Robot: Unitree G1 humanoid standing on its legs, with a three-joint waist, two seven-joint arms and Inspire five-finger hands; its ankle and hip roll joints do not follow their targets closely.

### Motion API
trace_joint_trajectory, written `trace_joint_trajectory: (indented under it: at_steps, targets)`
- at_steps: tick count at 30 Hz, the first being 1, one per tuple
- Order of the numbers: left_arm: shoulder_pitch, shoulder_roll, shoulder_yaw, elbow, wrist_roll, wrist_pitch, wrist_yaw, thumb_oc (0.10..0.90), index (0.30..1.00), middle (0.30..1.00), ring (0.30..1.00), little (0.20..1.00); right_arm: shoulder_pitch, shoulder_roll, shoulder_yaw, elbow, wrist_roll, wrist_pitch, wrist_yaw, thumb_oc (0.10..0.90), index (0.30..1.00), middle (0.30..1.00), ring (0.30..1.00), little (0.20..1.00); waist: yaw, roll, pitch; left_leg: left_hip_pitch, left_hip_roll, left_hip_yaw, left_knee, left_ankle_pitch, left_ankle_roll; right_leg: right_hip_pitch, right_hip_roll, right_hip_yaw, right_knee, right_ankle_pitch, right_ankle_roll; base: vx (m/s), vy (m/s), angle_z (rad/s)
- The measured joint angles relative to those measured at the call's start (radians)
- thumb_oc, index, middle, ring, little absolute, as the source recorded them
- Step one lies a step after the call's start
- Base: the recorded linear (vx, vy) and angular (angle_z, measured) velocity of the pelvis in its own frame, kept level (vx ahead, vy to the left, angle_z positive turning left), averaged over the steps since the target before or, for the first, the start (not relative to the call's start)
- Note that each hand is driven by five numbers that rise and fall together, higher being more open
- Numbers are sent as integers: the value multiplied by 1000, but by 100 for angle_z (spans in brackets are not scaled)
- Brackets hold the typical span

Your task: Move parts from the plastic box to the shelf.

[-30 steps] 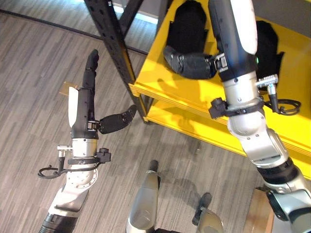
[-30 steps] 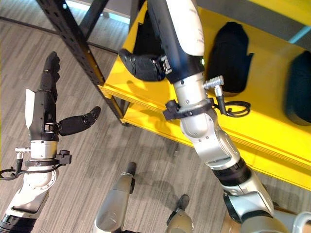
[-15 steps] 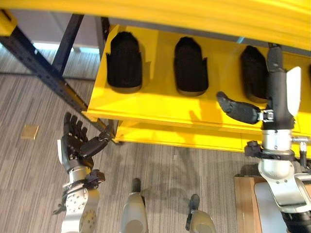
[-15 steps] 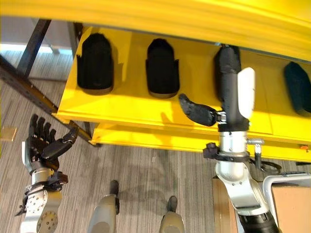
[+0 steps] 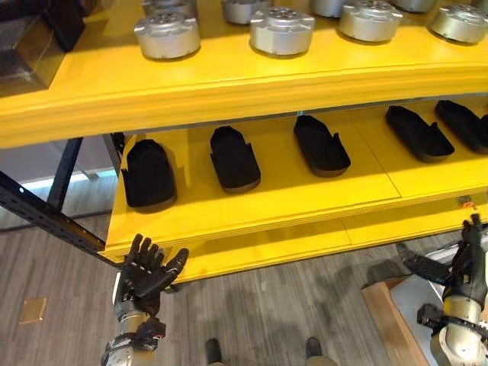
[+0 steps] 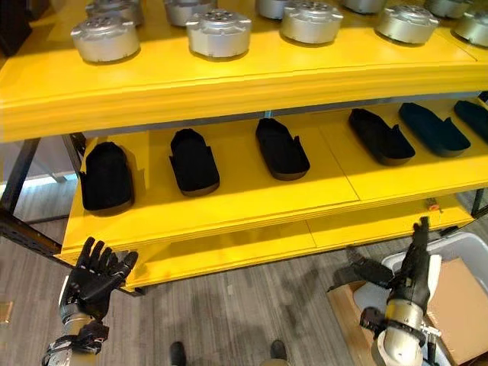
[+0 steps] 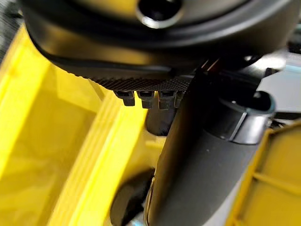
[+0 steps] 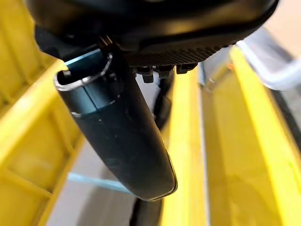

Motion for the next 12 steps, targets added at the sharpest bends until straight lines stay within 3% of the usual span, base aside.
trace_joint_trajectory:
  at_steps: [6,12]
  targets:
    - [-7,19,-7,-93,8,-3,-16,900,1000,1000,1000,1000,-5,-4,47,-129,57,19,82,900,1000,1000,1000,1000,-2,0,-2,-1,-1,1,0,6,5,0,-1,0,0,5,0,0,0,0]
    - [2,76,-30,-136,29,-24,-64,900,1000,1000,1000,1000,-7,-22,112,-135,79,52,120,900,1000,1000,1000,1000,2,-3,-2,-2,-2,1,0,8,4,0,-1,0,0,7,1,0,0,0]
